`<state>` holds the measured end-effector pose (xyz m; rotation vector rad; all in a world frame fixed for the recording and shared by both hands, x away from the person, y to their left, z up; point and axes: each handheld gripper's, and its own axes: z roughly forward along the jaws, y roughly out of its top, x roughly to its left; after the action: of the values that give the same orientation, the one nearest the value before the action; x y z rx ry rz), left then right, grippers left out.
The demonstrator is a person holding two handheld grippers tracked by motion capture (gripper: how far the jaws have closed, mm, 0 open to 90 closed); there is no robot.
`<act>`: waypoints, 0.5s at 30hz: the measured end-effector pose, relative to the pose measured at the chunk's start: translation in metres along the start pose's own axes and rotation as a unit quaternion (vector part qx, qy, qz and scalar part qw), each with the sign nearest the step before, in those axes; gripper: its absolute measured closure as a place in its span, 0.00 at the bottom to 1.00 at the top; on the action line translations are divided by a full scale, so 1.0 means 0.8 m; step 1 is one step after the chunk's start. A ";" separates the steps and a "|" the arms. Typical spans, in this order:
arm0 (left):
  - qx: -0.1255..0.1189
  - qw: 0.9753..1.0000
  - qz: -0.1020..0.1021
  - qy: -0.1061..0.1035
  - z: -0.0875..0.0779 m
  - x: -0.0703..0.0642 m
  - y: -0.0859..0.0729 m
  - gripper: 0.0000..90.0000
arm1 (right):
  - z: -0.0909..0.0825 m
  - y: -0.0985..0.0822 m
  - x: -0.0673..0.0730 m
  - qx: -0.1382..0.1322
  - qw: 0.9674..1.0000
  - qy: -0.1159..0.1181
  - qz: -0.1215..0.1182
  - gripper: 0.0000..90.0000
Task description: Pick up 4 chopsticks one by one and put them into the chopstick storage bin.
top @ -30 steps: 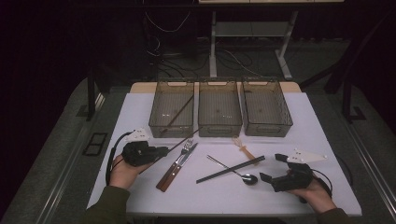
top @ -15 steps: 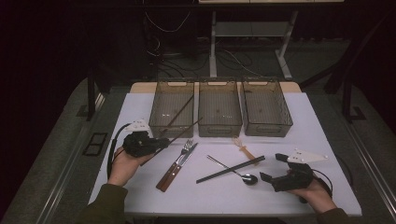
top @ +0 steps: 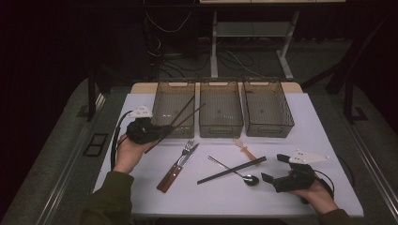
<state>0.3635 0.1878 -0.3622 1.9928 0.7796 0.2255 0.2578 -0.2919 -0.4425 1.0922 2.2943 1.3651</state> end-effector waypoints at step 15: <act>-0.001 0.999 -0.012 0.038 0.023 0.027 0.043 0.94 | 0.000 0.000 0.001 -0.001 1.000 0.001 0.000 0.01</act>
<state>0.4035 0.1762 -0.3465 1.9813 0.8508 0.2891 0.2573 -0.2914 -0.4421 1.0903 2.2950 1.3681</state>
